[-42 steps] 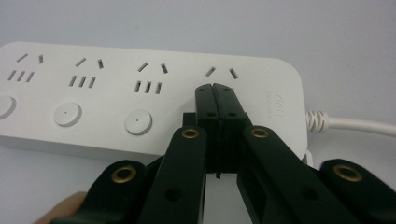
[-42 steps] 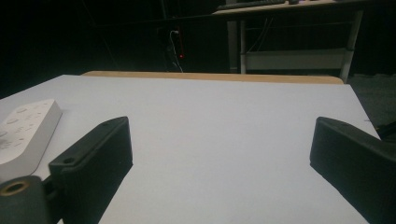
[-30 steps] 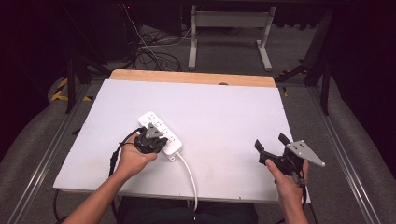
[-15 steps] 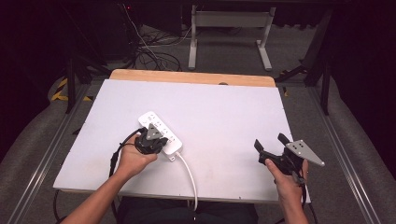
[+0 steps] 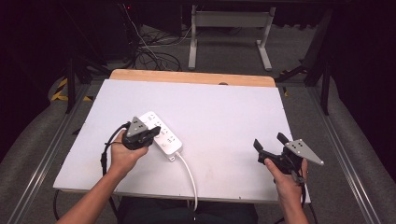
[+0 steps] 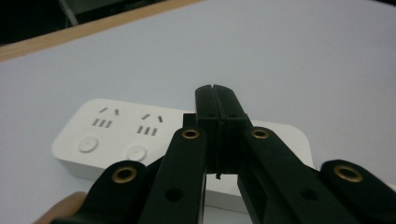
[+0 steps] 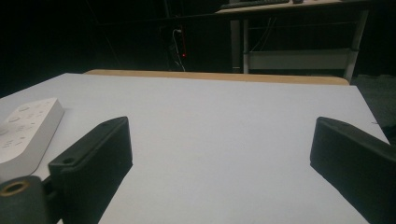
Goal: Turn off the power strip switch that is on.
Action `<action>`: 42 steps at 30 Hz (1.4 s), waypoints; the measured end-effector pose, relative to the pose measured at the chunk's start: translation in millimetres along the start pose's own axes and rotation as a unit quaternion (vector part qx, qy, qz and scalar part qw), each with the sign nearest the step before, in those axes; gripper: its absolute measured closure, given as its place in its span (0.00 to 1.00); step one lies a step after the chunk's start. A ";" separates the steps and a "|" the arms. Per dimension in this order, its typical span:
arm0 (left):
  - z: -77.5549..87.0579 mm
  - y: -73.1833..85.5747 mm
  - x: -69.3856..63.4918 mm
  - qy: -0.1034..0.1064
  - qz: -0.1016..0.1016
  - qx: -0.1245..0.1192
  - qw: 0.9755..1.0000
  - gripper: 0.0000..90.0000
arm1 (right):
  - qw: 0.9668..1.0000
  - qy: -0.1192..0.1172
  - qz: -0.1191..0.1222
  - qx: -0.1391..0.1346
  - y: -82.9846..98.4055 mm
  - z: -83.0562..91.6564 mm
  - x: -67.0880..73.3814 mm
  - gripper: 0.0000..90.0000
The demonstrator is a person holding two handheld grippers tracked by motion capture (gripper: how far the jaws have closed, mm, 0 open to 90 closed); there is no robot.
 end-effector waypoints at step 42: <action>102.6 11.4 98.9 -0.180 0.137 -0.140 0.964 0.44 | 1.000 -0.012 0.001 -0.003 -3.3 -10.8 6.7 0.07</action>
Point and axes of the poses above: each handheld gripper's, and its own axes: z roughly backward along the jaws, y roughly out of its underside, x roughly to its left, the point moved 9 cm from there along -z, roughly forward along the jaws, and after that the axes turned 1 degree about y, right-handed, at the moved point
